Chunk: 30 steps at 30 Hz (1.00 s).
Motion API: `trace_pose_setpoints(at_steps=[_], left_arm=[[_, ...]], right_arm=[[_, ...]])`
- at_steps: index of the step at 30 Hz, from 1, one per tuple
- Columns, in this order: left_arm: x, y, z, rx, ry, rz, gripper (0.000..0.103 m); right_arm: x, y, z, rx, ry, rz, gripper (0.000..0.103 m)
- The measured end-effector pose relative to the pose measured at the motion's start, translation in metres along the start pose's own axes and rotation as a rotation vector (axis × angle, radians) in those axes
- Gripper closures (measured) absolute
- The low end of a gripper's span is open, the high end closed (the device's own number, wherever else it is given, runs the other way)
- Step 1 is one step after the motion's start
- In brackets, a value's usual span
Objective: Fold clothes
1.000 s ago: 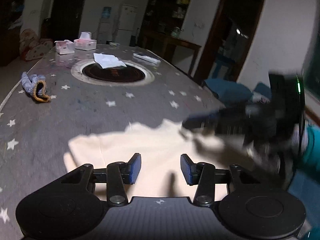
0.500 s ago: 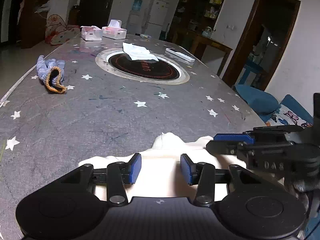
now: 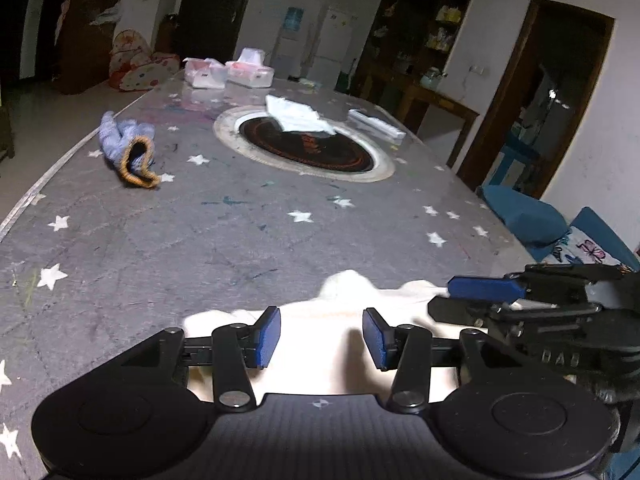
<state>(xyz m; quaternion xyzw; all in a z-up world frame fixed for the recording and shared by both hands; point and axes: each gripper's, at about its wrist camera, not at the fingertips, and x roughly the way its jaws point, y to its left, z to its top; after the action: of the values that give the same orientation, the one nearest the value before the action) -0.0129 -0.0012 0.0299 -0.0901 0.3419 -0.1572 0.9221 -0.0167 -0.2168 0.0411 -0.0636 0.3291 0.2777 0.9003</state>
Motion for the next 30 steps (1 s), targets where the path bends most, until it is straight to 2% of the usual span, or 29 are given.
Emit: trace_pose_setpoints(at_steps=[5,10,12,17,19,23,30], left_arm=[[0.008,-0.015,-0.006,0.043,0.011,0.009,0.052],[-0.008,-0.020,-0.016,0.069,-0.008,0.000,0.051],[-0.016,-0.021,-0.021,0.077,-0.016,-0.005,0.050],[-0.022,-0.021,-0.036,0.106,-0.023,0.013,0.049],[-0.024,-0.019,-0.036,0.100,-0.023,0.016,0.049],[-0.026,-0.013,-0.025,0.059,-0.029,-0.001,0.048],[-0.012,0.004,-0.012,0.005,-0.033,0.045,0.048]], right_arm=[[0.014,0.001,-0.004,0.021,0.022,-0.006,0.072],[0.017,-0.001,0.001,0.054,0.019,0.006,0.073],[0.017,0.000,0.005,0.031,0.021,0.019,0.073],[0.042,0.003,0.008,0.003,0.072,0.008,0.072],[0.044,0.000,0.010,0.021,0.067,0.007,0.072],[0.026,-0.004,0.009,0.038,0.038,0.017,0.072],[-0.005,-0.008,-0.019,0.039,0.022,0.013,0.072]])
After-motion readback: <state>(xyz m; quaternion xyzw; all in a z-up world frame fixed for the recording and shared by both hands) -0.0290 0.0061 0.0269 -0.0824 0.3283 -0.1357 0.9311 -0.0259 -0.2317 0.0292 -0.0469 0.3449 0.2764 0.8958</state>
